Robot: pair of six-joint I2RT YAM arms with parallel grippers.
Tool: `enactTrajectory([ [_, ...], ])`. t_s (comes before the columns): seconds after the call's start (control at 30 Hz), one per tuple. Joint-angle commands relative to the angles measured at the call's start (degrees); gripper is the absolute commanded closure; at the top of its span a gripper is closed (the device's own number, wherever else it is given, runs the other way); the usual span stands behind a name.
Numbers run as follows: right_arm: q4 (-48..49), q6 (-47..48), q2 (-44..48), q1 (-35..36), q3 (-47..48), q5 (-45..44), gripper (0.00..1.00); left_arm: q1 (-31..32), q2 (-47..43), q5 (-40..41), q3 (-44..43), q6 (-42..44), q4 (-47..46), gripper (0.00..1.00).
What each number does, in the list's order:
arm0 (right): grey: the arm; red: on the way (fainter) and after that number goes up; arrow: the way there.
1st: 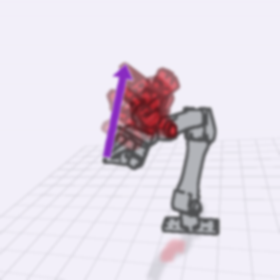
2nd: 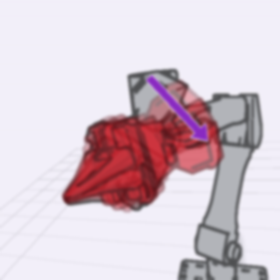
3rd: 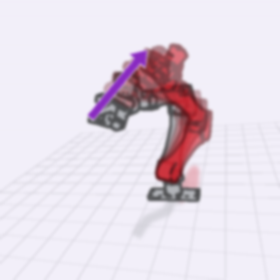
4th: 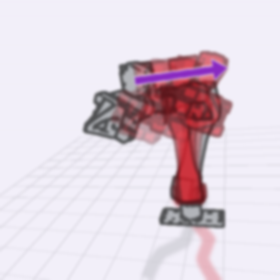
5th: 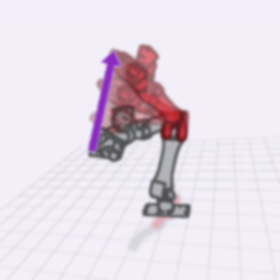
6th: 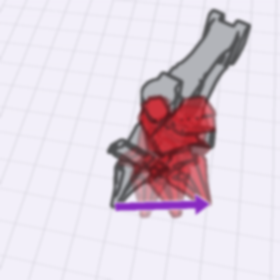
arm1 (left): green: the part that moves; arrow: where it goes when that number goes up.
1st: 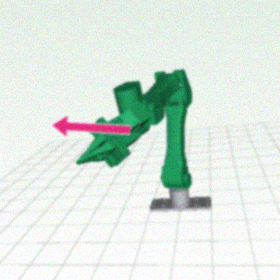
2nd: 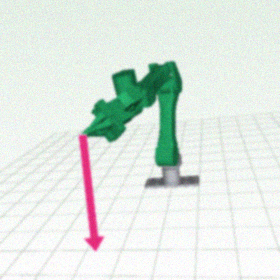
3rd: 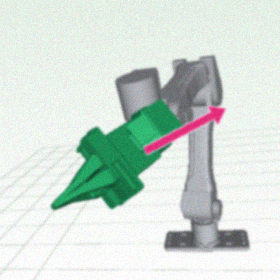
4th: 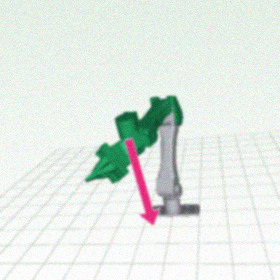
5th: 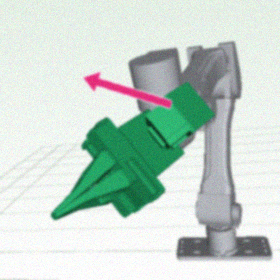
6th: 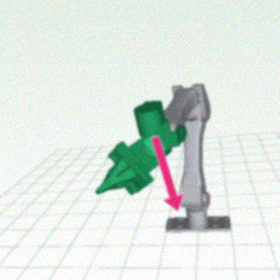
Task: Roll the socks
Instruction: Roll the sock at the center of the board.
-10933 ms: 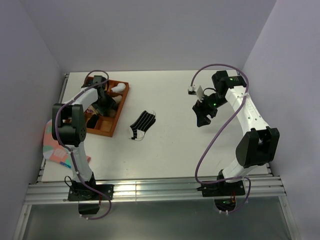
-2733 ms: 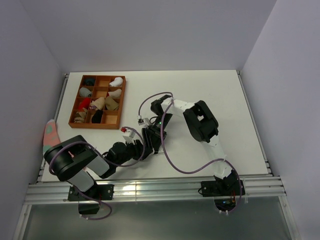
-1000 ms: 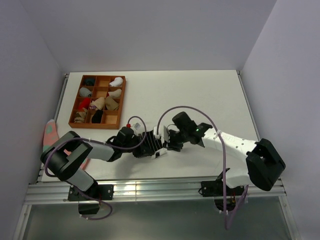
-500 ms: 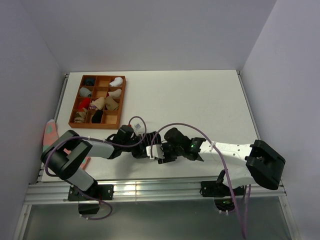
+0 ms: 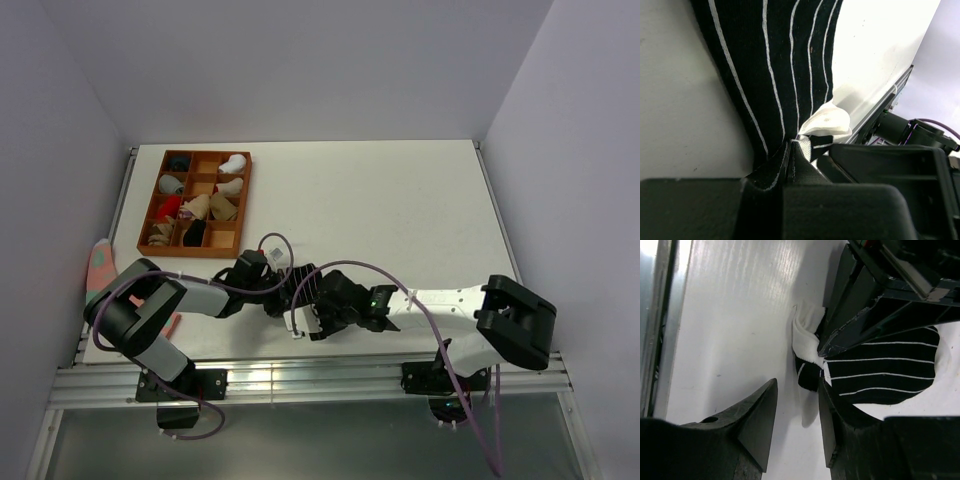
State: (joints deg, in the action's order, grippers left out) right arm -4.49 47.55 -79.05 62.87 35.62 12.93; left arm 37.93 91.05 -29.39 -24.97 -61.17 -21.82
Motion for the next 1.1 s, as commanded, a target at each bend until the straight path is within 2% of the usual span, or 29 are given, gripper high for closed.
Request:
enactTrajectory([
  [0.0,3.9,1.1,-1.4,0.7,-0.2,-2.3,0.55,0.2,1.7,1.3,1.9,2.8,6.1,1.00],
  [0.33,7.4,1.8,-6.0,0.8,0.5,-4.7,0.59,0.2,-0.4,1.3,1.7,4.0,8.0,1.00],
  [0.5,4.9,0.5,-8.0,0.7,3.1,-3.8,0.72,0.2,-1.7,0.7,2.1,3.9,7.3,1.00],
  [0.63,-6.2,-0.9,-9.6,-1.3,11.4,2.4,0.78,0.2,-3.0,1.0,2.3,3.5,6.7,1.00],
  [0.73,-21.7,-1.5,-13.2,-4.5,19.8,10.5,0.79,0.2,-4.1,1.8,2.5,3.1,5.5,1.00],
  [0.87,-32.5,-1.4,-17.7,-8.4,27.1,18.9,0.80,0.2,-6.7,5.2,2.8,2.8,4.3,0.99],
  [1.07,-43.7,-0.4,-25.2,-13.7,34.8,27.6,0.80,0.1,-17.5,14.3,4.3,1.7,3.8,0.82],
])
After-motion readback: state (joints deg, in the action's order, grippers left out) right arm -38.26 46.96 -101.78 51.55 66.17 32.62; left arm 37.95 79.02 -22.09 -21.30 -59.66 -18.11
